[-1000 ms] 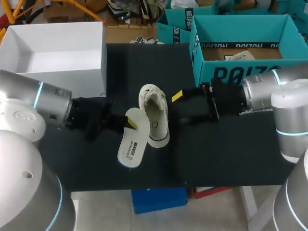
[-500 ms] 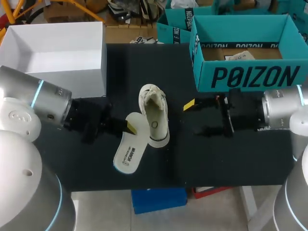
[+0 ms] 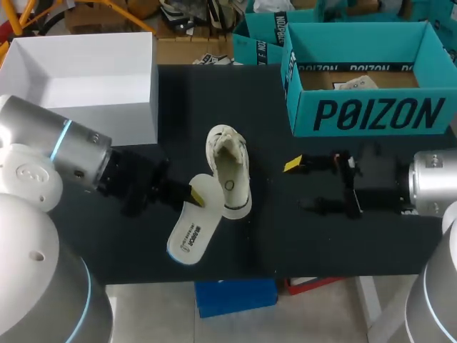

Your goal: Take the shoe out of the shoebox, open the shoe tongue, remove and reinsert the insole, then place the shoe into the shoebox

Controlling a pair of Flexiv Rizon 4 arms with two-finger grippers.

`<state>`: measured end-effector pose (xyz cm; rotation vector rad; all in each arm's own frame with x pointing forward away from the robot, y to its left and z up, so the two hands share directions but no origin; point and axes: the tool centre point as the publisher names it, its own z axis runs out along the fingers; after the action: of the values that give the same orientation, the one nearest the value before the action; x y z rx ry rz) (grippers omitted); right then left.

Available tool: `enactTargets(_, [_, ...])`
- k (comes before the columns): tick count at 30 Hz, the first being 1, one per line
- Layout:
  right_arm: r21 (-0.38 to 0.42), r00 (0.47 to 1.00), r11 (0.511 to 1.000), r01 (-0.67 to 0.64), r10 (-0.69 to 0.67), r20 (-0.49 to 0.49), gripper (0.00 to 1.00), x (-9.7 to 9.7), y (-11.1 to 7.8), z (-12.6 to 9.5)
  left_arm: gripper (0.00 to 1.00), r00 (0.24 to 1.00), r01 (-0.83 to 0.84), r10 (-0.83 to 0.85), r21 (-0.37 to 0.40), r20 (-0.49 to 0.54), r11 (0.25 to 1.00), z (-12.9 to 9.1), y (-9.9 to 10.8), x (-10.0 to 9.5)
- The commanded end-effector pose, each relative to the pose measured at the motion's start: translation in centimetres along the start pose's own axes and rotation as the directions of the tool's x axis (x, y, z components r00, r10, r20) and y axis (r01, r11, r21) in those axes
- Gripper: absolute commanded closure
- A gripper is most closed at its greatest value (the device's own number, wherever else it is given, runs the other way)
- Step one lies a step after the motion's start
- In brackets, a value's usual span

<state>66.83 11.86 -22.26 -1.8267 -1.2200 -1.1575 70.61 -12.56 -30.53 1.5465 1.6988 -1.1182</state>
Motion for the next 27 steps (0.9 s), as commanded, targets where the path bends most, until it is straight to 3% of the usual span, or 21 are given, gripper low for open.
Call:
enactTargets(1, [-0.165, 1.0, 0.986, 0.001, 0.0, 0.0, 0.0, 0.2, -0.8, -0.8, 1.0, 0.999, 0.003, -0.002, 0.02, -0.048, 1.0, 0.2, -0.1, -0.3])
enactTargets(11, [-0.165, 1.0, 0.986, 0.001, 0.0, 0.0, 0.0, 0.2, -0.8, -0.8, 1.0, 0.995, 0.028, -0.023, 0.049, -0.101, 0.998, 1.5, 0.4, 0.1])
enactTargets(27, [-0.165, 1.0, 0.986, 0.001, 0.0, 0.0, 0.0, 0.2, -0.8, -0.8, 1.0, 0.985, 0.034, -0.023, 0.063, -0.17, 0.997, 4.2, 4.6, 0.2])
